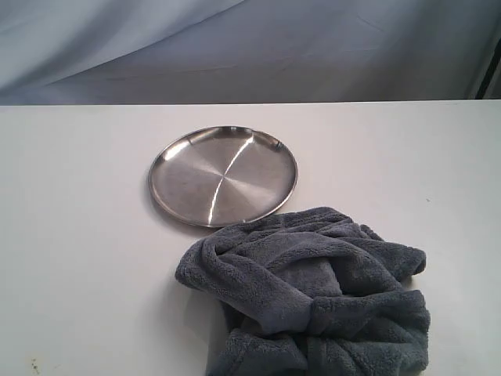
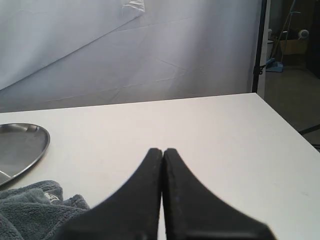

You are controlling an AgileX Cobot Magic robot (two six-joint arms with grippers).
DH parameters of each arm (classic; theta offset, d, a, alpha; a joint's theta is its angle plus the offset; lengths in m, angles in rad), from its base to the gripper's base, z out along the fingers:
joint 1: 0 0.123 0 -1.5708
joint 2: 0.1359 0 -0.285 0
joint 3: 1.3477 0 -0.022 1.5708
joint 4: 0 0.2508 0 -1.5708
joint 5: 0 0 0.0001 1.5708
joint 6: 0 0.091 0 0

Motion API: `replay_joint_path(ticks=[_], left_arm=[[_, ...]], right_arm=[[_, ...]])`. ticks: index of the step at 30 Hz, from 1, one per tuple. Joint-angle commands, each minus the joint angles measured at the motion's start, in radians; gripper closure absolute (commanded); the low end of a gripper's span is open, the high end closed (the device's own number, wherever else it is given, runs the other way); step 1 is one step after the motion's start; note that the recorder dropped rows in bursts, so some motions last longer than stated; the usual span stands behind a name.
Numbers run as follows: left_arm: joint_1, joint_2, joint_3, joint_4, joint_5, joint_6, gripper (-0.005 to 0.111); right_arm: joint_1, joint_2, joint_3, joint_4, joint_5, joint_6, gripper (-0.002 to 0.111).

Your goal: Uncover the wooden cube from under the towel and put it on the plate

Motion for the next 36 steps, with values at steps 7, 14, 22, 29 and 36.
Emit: replay_joint_path(ticks=[7, 14, 22, 29, 36], left_arm=[[-0.005, -0.003, 0.005, 0.002, -0.001, -0.001, 0.107], [-0.005, -0.003, 0.005, 0.002, -0.001, -0.001, 0.107], [-0.005, -0.003, 0.005, -0.123, -0.055, -0.012, 0.107], [-0.005, -0.003, 0.005, -0.456, -0.288, -0.014, 0.107], [-0.005, -0.001, -0.21, -0.38, -0.023, 0.052, 0.107]], right_arm=[[0.0, -0.006, 0.003, 0.005, 0.012, 0.004, 0.105], [0.0, -0.006, 0.003, 0.005, 0.012, 0.004, 0.105], [0.0, -0.006, 0.003, 0.005, 0.012, 0.004, 0.105], [0.0, -0.006, 0.003, 0.005, 0.012, 0.004, 0.105], [0.0, -0.006, 0.003, 0.005, 0.012, 0.004, 0.105]])
